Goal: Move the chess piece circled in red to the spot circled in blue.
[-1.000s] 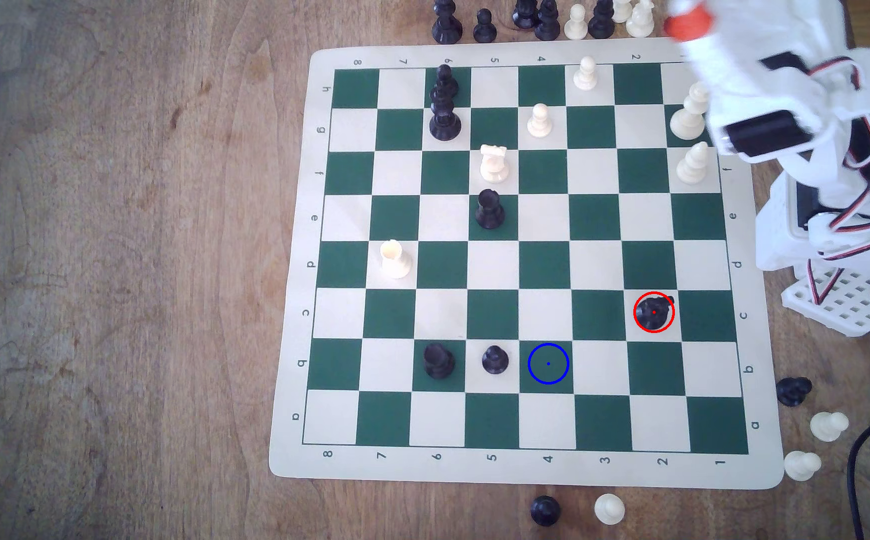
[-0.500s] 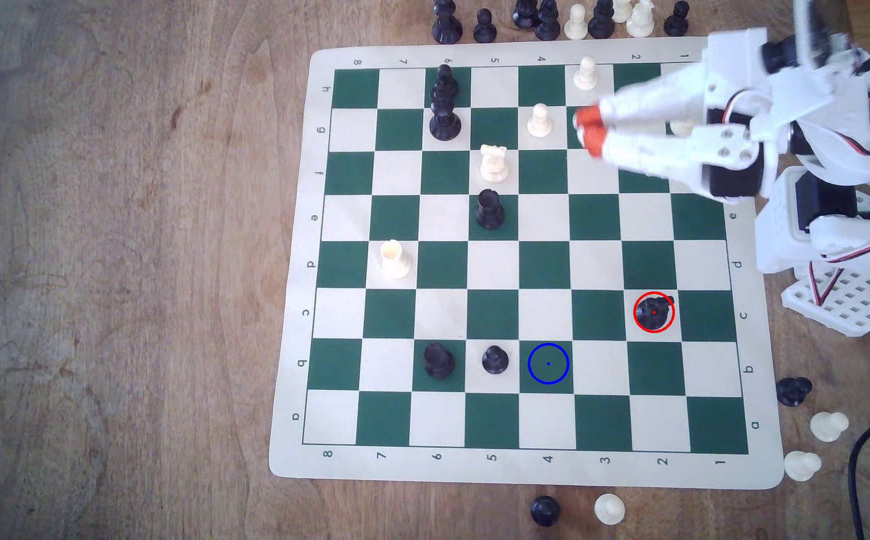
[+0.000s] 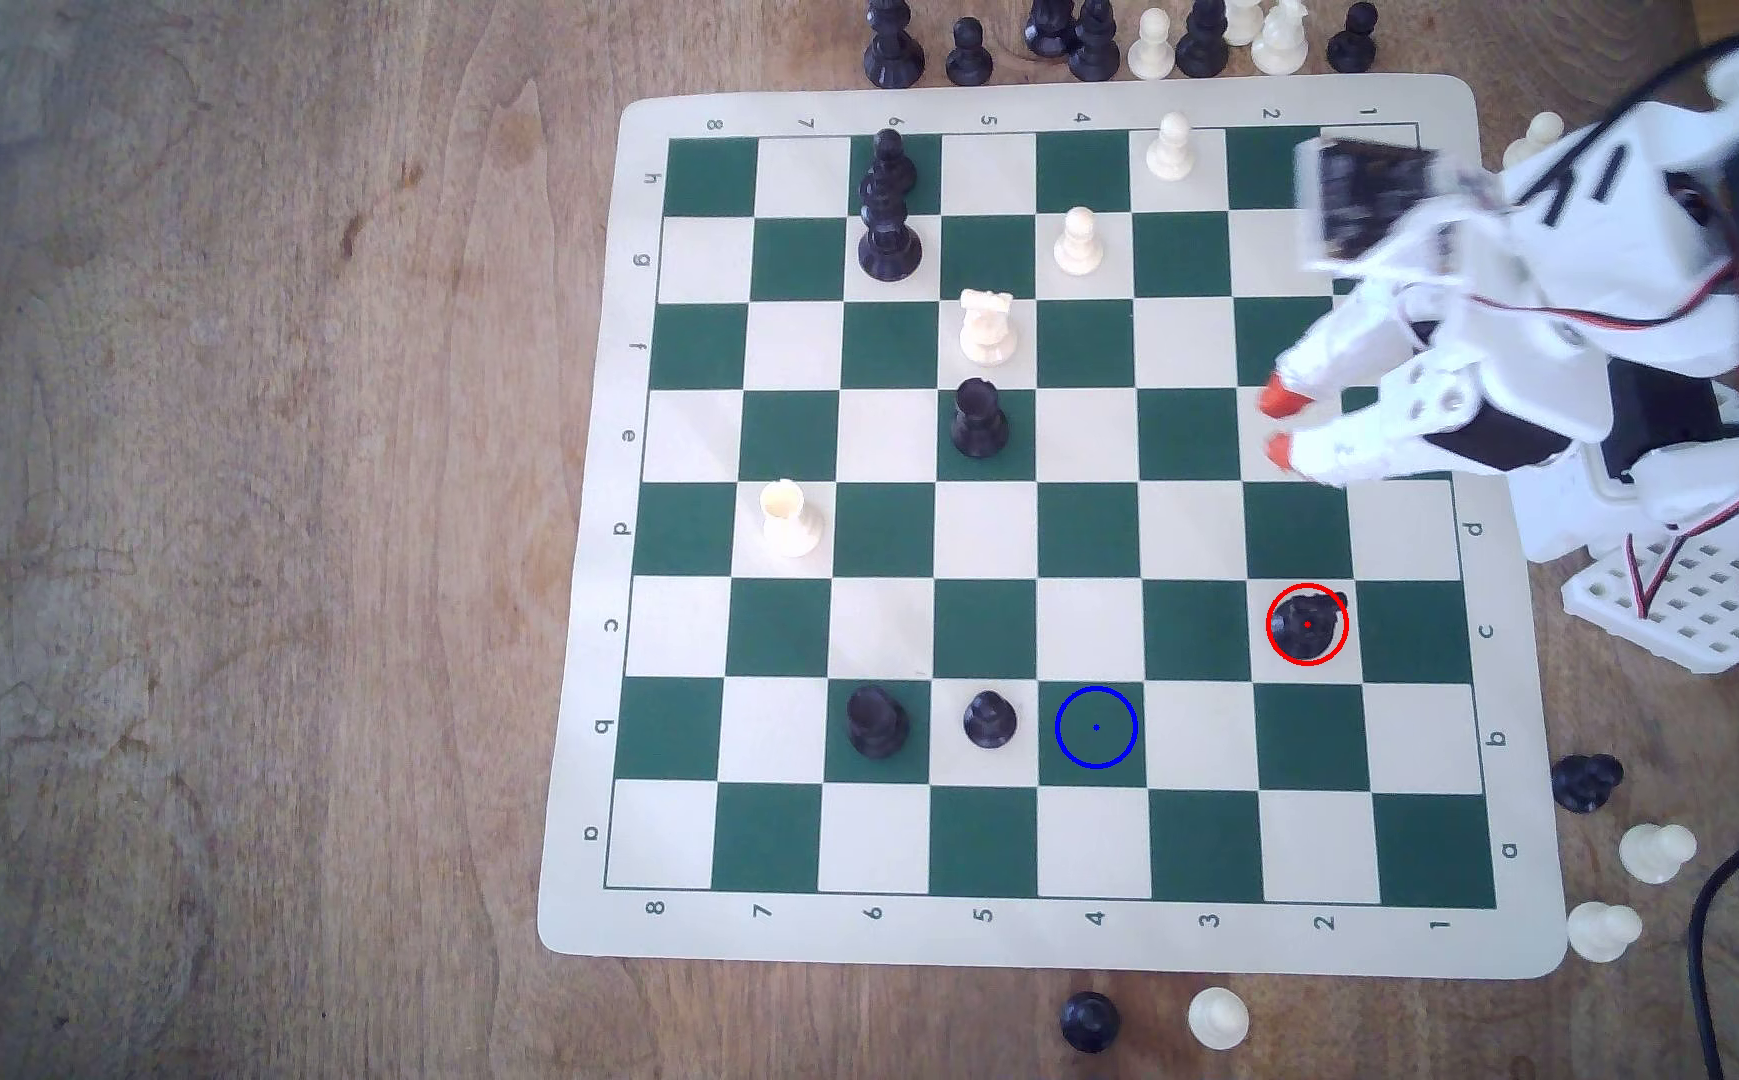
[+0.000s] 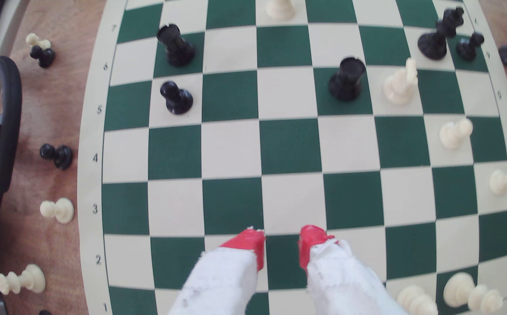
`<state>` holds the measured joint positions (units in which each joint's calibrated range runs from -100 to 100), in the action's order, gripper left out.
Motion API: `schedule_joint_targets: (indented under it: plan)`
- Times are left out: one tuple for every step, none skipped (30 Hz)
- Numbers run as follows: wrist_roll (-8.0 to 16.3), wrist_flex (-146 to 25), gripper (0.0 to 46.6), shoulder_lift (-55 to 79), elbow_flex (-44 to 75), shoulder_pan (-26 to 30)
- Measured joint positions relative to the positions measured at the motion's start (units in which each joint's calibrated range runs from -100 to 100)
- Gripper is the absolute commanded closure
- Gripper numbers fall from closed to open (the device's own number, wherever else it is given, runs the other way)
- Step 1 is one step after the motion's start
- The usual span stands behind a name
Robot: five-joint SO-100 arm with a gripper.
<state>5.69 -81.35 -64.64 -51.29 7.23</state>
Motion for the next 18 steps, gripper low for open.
schedule_joint_targets:
  plan:
    - [0.5,-0.6,31.6,2.5,0.9,0.5]
    - [0.6,-1.0,30.6,3.7,1.3,0.9]
    - [0.9,-1.2,30.1,4.5,1.4,1.1]
    - [1.2,-1.3,30.2,6.0,1.4,1.5]
    - [1.5,-1.4,31.2,6.1,1.4,1.8]
    - [1.5,-1.7,32.2,6.1,1.4,2.2]
    - [1.3,-1.9,33.2,7.0,1.4,2.5]
    - [1.8,-1.9,33.4,9.4,1.4,2.9]
    - [1.9,-1.9,33.3,10.4,1.4,2.9]
    - [2.1,-1.9,33.1,11.6,1.4,3.1]
    - [2.4,-1.9,33.0,13.0,1.4,2.9]
    - [2.8,-1.9,32.6,13.9,1.4,3.2]
    - [3.1,-1.8,32.1,15.1,1.4,3.9]
    - [3.3,-1.7,31.4,15.2,1.4,4.1]
    - [3.4,-1.2,30.8,15.2,1.4,4.2]
    - [3.5,-0.8,29.9,15.3,0.9,4.4]
    - [3.5,0.1,29.6,15.4,-0.5,4.9]
    - [3.5,0.3,29.4,15.4,-0.9,5.2]
